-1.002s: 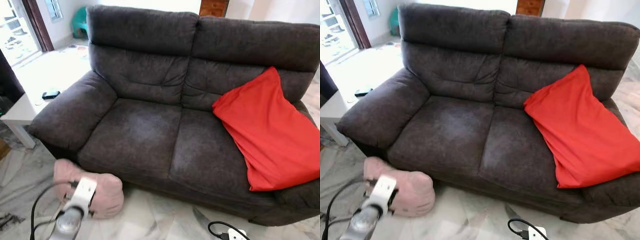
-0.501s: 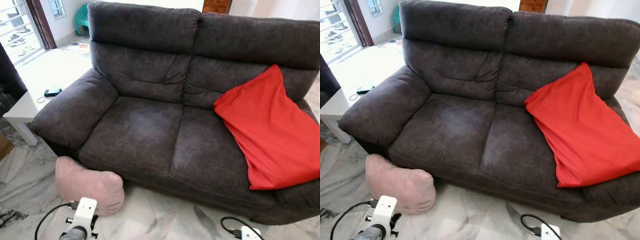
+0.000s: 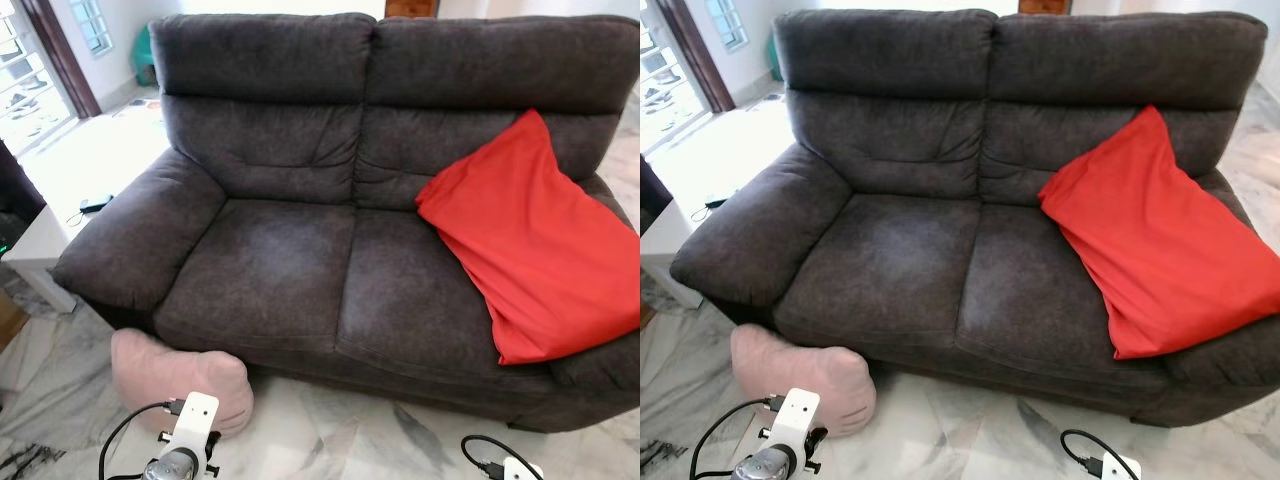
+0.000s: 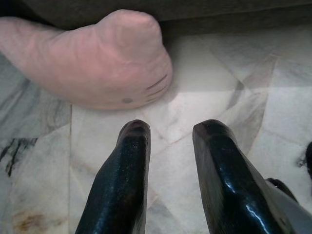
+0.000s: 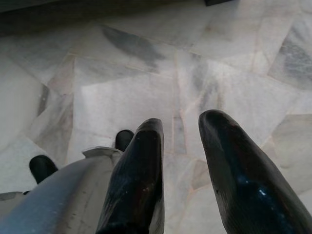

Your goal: Move the pillow to the sofa from floor

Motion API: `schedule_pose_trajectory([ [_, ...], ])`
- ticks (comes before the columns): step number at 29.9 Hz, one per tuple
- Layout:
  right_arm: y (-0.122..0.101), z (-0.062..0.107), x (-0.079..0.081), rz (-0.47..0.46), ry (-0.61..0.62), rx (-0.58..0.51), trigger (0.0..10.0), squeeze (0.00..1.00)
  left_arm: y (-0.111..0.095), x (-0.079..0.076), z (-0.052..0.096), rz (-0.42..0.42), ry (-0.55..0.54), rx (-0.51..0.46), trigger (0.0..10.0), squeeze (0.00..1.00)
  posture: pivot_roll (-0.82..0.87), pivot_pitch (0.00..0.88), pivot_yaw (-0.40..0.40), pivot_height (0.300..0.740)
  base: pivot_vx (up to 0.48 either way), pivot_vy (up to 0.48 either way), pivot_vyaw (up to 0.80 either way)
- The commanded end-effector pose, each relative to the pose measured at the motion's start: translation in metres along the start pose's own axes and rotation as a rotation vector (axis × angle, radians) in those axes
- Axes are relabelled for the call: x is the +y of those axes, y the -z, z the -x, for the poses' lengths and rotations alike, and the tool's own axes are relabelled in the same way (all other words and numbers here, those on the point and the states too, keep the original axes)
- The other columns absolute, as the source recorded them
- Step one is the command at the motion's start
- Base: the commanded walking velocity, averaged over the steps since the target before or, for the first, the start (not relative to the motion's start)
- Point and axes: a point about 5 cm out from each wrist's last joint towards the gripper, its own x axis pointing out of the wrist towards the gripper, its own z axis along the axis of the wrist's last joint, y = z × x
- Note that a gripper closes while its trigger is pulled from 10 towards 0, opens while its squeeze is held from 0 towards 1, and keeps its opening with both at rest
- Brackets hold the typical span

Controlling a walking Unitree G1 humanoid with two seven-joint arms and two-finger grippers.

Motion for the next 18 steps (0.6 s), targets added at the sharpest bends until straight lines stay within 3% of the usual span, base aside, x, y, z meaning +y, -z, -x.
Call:
schedule_pose_trajectory([
  [1, 0.001, 0.0, 0.009, 0.021, -0.03, 0.002, 10.0, 0.0, 0.0, 0.004, 0.0, -0.008, -0.007, 0.016, 10.0, 0.0, -0.04, 0.0, 0.015, 0.74, 0.0, 0.0, 0.0],
  [6, -0.003, -0.001, 0.02, 0.075, -0.075, 0.0, 10.0, 0.0, 0.006, 0.009, 0.001, 0.045, -0.05, 0.039, 10.0, 0.0, -0.02, 0.0, -0.02, 0.74, 0.0, 0.0, 0.0],
  [18, 0.0, 0.0, 0.025, 0.021, -0.062, 0.018, 10.0, 0.0, 0.019, 0.016, 0.005, 0.068, -0.074, 0.084, 10.0, 0.0, -0.01, 0.0, -0.001, 0.74, 0.0, 0.0, 0.0],
])
